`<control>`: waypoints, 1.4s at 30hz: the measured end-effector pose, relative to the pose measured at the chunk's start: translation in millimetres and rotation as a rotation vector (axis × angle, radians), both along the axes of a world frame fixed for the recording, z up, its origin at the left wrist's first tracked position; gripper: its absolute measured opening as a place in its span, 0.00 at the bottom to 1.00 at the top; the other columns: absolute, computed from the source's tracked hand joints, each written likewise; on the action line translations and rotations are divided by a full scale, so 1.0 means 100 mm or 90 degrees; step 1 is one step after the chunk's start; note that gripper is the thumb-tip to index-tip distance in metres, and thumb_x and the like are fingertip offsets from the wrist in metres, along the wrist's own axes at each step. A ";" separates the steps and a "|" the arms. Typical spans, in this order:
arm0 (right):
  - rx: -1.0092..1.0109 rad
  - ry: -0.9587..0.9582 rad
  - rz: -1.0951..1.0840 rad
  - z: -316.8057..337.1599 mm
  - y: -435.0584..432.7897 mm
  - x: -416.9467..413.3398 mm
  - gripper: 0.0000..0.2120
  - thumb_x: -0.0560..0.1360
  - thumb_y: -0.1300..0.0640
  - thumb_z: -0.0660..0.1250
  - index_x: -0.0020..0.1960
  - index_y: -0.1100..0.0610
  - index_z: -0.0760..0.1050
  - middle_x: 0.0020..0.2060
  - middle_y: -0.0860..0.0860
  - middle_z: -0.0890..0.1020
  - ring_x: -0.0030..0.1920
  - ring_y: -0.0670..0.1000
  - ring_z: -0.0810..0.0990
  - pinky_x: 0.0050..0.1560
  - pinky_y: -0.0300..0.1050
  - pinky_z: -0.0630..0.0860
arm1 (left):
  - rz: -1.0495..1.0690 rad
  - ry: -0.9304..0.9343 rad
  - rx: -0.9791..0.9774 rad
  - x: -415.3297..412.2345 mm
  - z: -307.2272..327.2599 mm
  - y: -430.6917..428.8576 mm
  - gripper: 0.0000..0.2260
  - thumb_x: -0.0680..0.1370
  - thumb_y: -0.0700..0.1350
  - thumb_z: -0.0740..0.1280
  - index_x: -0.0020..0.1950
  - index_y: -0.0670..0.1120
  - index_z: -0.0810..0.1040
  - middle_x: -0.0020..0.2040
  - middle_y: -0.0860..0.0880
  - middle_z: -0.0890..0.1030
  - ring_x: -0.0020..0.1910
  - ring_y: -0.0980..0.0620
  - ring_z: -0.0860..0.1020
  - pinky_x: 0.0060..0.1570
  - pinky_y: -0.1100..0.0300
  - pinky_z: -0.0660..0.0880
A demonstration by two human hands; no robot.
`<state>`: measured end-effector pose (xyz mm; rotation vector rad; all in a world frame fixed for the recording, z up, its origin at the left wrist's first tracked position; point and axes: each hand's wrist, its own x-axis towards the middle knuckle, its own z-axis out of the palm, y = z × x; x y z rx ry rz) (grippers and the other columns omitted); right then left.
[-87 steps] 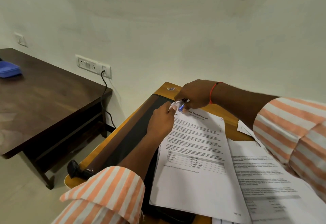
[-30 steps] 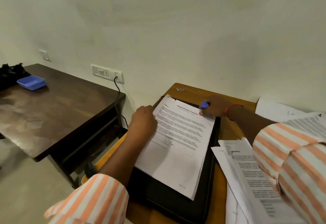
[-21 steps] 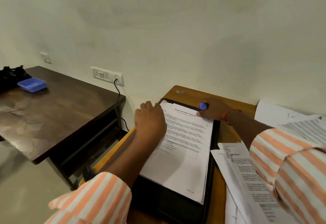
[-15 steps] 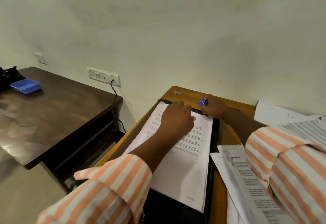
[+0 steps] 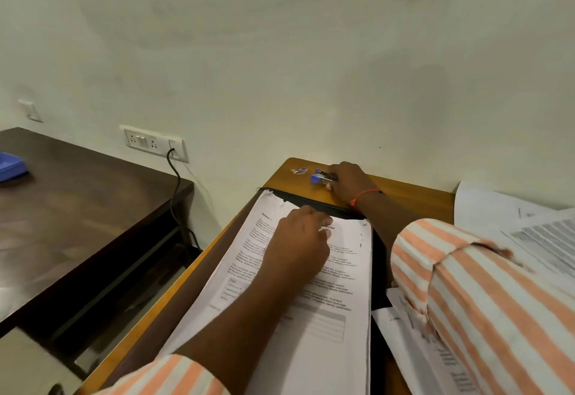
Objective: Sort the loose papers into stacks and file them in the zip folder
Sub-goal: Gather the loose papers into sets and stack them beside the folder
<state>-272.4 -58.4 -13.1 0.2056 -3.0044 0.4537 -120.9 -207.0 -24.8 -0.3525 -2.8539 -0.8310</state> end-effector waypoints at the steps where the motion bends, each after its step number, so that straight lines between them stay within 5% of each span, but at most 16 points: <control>1: 0.009 0.010 -0.001 -0.03 -0.01 -0.06 0.16 0.80 0.57 0.66 0.66 0.57 0.76 0.59 0.59 0.79 0.59 0.59 0.77 0.61 0.51 0.75 | 0.001 -0.005 0.005 -0.02 -0.01 0.00 0.15 0.83 0.47 0.64 0.70 0.52 0.77 0.70 0.53 0.75 0.67 0.53 0.72 0.67 0.59 0.67; 9: 0.001 0.026 -0.006 -0.16 -0.04 -0.40 0.22 0.78 0.66 0.63 0.70 0.54 0.75 0.62 0.59 0.77 0.62 0.60 0.75 0.66 0.54 0.74 | 0.002 -0.002 0.003 -0.10 -0.12 0.00 0.16 0.83 0.47 0.66 0.71 0.55 0.76 0.71 0.54 0.74 0.68 0.55 0.71 0.66 0.61 0.66; 15: -0.041 0.024 -0.043 -0.07 0.13 -0.23 0.27 0.79 0.65 0.65 0.76 0.54 0.66 0.73 0.56 0.71 0.72 0.59 0.69 0.74 0.55 0.65 | -0.013 -0.005 0.014 -0.09 -0.09 -0.04 0.15 0.82 0.45 0.65 0.70 0.53 0.77 0.70 0.54 0.75 0.67 0.54 0.72 0.66 0.59 0.68; 19: -0.021 0.026 -0.046 0.08 0.49 0.29 0.22 0.81 0.61 0.62 0.75 0.56 0.68 0.70 0.58 0.73 0.69 0.59 0.72 0.72 0.54 0.67 | -0.024 0.007 -0.010 -0.03 -0.03 -0.04 0.13 0.82 0.46 0.64 0.67 0.52 0.79 0.68 0.53 0.77 0.64 0.54 0.74 0.63 0.62 0.65; 23: 0.053 0.012 -0.007 0.20 0.72 1.07 0.22 0.80 0.58 0.65 0.74 0.56 0.69 0.69 0.57 0.75 0.68 0.59 0.73 0.70 0.54 0.69 | -0.026 0.043 -0.085 0.16 0.05 0.04 0.15 0.81 0.47 0.64 0.67 0.50 0.79 0.67 0.50 0.78 0.63 0.50 0.77 0.67 0.54 0.72; 27: 0.084 0.007 0.012 0.26 0.96 1.82 0.20 0.81 0.51 0.64 0.71 0.55 0.72 0.68 0.56 0.76 0.66 0.58 0.75 0.69 0.52 0.70 | -0.013 0.091 -0.153 0.34 0.18 0.10 0.13 0.82 0.47 0.64 0.65 0.48 0.81 0.60 0.49 0.82 0.57 0.48 0.80 0.58 0.55 0.75; 32: 0.116 -0.014 -0.031 0.24 1.37 2.55 0.19 0.78 0.62 0.63 0.69 0.57 0.73 0.64 0.56 0.76 0.63 0.60 0.75 0.64 0.52 0.68 | -0.028 0.081 -0.134 0.68 0.37 0.45 0.06 0.79 0.43 0.65 0.47 0.45 0.81 0.49 0.48 0.83 0.46 0.49 0.80 0.45 0.57 0.74; 36: 0.112 0.002 -0.087 0.16 1.60 3.02 0.17 0.79 0.56 0.61 0.67 0.56 0.72 0.62 0.56 0.76 0.63 0.58 0.74 0.63 0.52 0.67 | -0.161 0.016 -0.110 1.04 0.32 1.04 0.13 0.81 0.52 0.64 0.61 0.48 0.81 0.56 0.49 0.81 0.55 0.48 0.80 0.50 0.57 0.76; 42: 0.045 0.028 -0.214 -0.09 1.86 3.29 0.23 0.77 0.39 0.66 0.64 0.53 0.75 0.62 0.55 0.75 0.64 0.57 0.73 0.63 0.53 0.68 | -0.136 0.034 -0.133 1.14 0.11 1.54 0.20 0.78 0.58 0.69 0.67 0.51 0.77 0.61 0.49 0.79 0.59 0.48 0.77 0.57 0.54 0.76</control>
